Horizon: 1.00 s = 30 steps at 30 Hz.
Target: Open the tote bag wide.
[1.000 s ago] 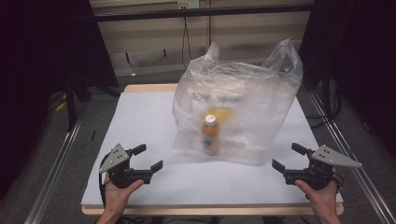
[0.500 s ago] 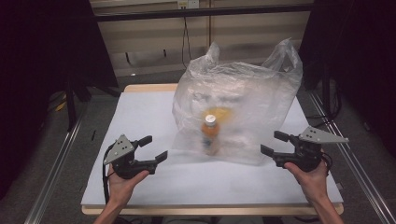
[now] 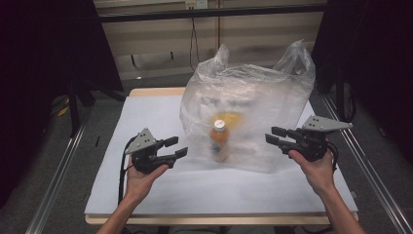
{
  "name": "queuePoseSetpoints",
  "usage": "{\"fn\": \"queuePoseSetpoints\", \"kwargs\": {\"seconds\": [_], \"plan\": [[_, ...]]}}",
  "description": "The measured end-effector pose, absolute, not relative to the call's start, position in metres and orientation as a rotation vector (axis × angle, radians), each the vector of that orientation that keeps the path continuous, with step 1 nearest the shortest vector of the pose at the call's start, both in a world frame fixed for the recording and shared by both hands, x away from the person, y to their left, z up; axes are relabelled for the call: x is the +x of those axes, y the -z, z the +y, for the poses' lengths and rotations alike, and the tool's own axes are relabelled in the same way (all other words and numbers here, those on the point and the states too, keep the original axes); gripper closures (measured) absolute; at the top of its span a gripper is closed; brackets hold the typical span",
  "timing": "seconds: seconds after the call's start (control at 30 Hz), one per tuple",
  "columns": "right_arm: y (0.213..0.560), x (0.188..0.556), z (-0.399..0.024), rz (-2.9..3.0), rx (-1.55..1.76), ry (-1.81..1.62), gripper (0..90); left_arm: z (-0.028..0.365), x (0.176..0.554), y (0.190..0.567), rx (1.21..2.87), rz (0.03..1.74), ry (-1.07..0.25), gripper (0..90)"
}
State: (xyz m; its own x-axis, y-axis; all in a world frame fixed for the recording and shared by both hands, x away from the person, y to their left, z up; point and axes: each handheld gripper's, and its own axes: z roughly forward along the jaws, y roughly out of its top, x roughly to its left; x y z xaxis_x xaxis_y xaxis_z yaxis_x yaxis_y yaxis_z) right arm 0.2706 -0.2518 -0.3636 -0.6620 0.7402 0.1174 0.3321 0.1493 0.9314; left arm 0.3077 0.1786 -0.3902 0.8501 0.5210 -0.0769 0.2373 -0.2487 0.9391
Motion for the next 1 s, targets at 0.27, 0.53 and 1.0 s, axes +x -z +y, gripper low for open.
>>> {"fn": "queuePoseSetpoints", "kwargs": {"seconds": [0.27,0.53,1.0], "plan": [[0.348,0.292,-0.243,2.112,0.994,-1.499,90.0,0.161,0.327,0.374,1.834,0.535,-0.273,65.4],[0.329,0.314,-0.236,2.102,0.997,-1.495,90.0,0.143,0.344,0.353,1.858,0.503,-0.233,90.0],[0.271,0.367,-0.234,2.057,1.007,-1.451,90.0,0.102,0.374,0.332,1.915,0.438,-0.236,90.0]]}}
